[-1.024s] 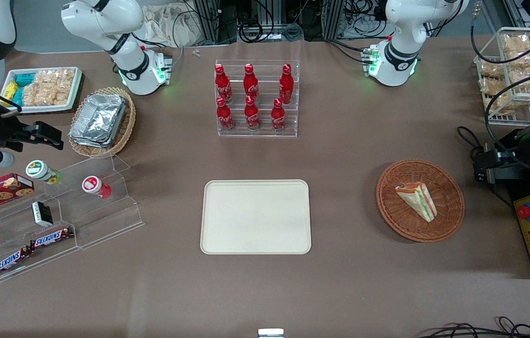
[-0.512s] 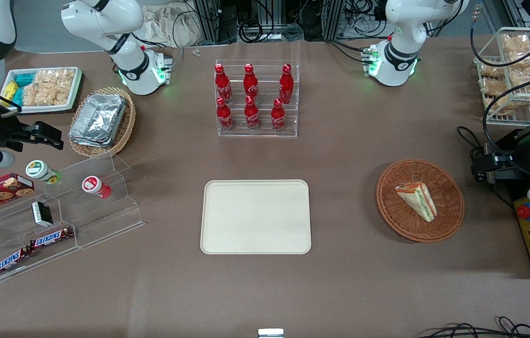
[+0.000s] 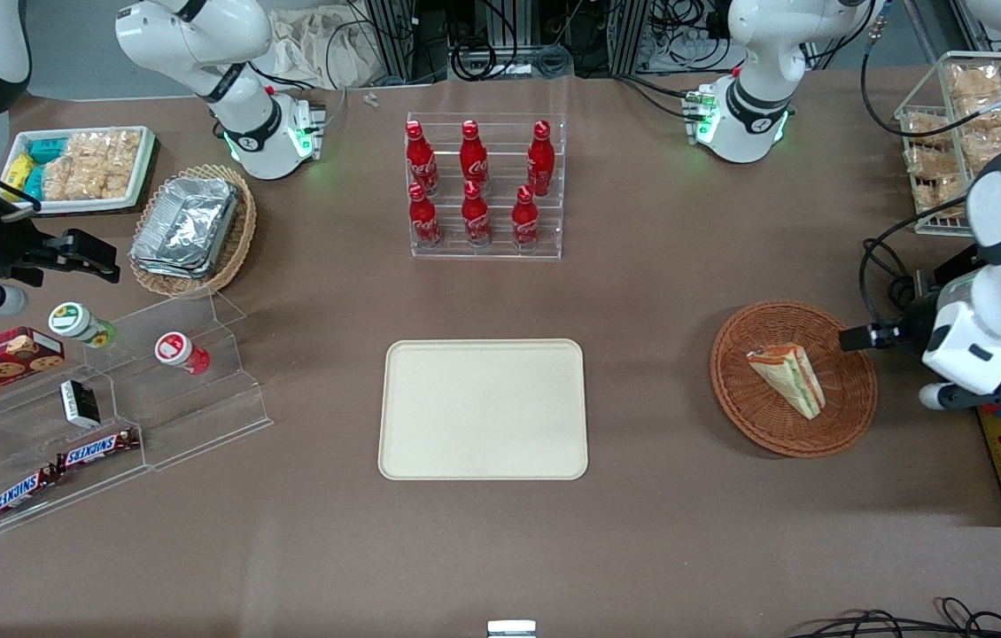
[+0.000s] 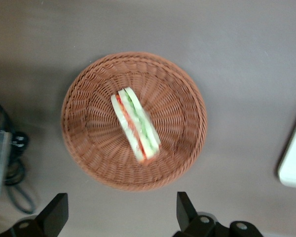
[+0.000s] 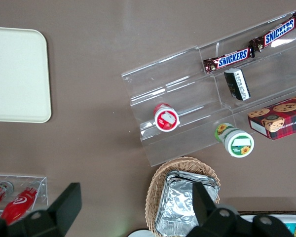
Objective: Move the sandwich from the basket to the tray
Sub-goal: 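Move the left gripper down over the sandwich in the wicker basket, then close the left gripper on the wrapped sandwich's edge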
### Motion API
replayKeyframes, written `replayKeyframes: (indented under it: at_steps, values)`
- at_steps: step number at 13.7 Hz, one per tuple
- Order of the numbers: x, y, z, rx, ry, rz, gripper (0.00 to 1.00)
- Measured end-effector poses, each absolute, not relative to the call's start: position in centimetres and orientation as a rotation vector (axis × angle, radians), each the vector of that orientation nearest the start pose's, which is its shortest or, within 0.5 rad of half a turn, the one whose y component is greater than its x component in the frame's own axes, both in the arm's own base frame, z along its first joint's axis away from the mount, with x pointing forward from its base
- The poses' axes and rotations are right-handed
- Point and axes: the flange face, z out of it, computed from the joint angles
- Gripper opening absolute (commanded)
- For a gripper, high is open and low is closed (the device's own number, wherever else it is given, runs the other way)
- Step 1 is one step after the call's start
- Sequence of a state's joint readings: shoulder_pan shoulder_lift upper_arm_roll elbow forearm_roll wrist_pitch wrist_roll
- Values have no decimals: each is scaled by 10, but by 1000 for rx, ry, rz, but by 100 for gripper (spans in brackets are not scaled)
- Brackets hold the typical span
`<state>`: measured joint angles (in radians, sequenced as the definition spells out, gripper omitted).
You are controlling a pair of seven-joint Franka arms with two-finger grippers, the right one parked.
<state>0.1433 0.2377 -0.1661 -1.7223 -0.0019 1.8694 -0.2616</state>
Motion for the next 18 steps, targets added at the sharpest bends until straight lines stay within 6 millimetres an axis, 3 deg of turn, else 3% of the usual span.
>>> replayKeyframes:
  at_steps: [6, 10, 15, 16, 17, 18]
  values:
    - [596, -1, 352, -3109, -771, 113, 98]
    - [591, 6, 318, -3088, -921, 134, 95]
    - [587, 5, 275, -3078, -972, 132, 93]
    - [586, 5, 267, -3075, -979, 144, 87]
    - [587, 4, 261, -3073, -988, 144, 74]
    - [587, 4, 256, -3072, -1001, 137, 55]
